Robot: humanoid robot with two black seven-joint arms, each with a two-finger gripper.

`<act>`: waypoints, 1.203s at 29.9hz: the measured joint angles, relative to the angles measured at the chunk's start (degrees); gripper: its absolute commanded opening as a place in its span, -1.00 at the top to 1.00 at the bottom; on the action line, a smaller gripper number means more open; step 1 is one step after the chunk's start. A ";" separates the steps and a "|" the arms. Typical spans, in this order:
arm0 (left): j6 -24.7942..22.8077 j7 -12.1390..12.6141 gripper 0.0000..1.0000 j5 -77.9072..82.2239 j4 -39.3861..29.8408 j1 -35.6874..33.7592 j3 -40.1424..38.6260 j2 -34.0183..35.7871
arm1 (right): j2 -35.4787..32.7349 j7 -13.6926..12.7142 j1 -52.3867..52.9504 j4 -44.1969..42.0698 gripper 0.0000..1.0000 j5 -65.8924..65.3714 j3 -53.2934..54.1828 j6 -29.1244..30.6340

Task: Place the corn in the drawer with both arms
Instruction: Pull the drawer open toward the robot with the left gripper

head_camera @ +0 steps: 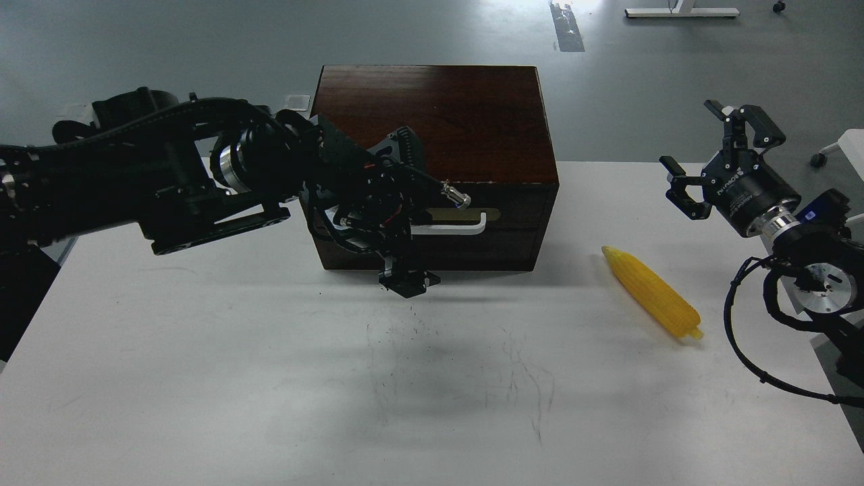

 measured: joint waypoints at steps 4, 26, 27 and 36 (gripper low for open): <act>0.00 0.00 -0.98 0.86 0.24 0.01 0.69 -0.43 | 0.00 0.00 -0.09 0.00 -1.00 0.01 0.06 0.00; 0.00 0.03 -0.98 1.10 -7.67 -0.92 2.07 -0.02 | -1.40 0.52 -0.30 0.06 -1.00 0.10 0.14 0.00; 0.00 0.03 -0.98 1.10 -8.12 -0.95 2.12 0.01 | -1.39 0.52 -0.38 0.09 -1.00 0.10 0.14 0.00; -0.02 0.04 -0.98 1.13 -13.32 -1.43 2.72 1.24 | -1.39 0.52 -0.66 0.16 -1.00 0.10 0.17 0.00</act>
